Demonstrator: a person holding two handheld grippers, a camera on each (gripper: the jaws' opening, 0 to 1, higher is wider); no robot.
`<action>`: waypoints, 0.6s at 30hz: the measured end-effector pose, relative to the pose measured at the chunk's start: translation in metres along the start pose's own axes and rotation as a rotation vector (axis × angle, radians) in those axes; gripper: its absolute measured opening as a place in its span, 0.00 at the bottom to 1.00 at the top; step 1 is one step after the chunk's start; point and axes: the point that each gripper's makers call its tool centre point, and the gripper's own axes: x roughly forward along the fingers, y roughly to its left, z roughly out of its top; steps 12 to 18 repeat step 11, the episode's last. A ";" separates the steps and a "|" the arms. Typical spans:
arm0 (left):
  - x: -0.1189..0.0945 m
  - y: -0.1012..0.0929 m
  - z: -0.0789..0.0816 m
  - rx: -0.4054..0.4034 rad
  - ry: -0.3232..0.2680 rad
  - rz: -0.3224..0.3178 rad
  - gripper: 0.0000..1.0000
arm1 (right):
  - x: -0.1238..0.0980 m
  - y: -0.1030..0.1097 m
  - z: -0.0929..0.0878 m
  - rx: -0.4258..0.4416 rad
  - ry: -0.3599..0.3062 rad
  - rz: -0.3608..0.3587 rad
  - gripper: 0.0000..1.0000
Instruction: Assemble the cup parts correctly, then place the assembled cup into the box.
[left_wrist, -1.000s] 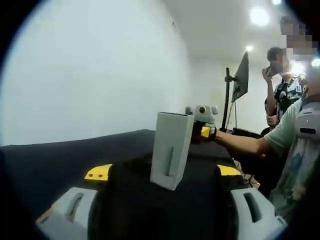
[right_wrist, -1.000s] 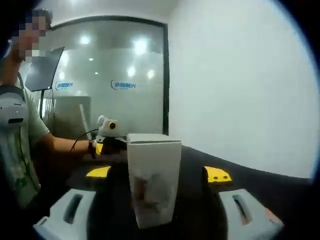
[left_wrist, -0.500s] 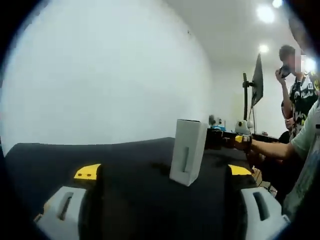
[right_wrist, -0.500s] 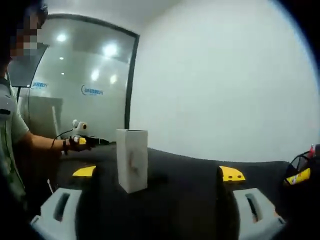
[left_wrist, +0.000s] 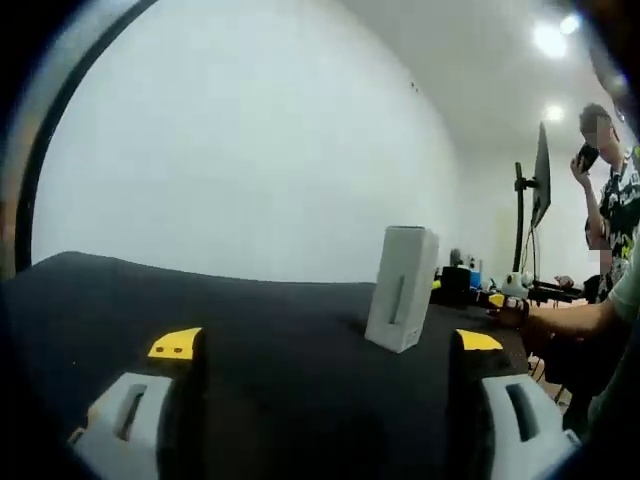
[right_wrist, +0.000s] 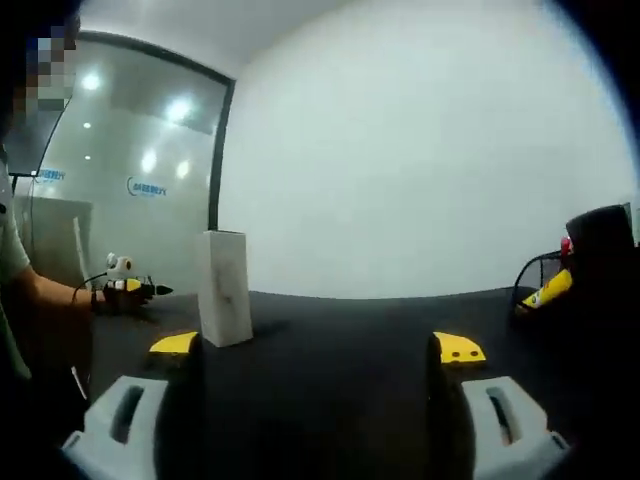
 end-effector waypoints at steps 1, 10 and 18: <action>0.000 -0.001 -0.006 0.005 0.038 -0.010 0.96 | 0.000 -0.003 -0.003 -0.013 0.014 -0.002 0.87; -0.002 -0.009 -0.012 -0.014 0.060 -0.036 0.96 | -0.003 -0.008 -0.004 0.007 0.021 0.000 0.84; -0.002 -0.009 -0.012 -0.011 0.057 -0.034 0.96 | -0.005 -0.014 -0.004 0.011 0.020 -0.001 0.83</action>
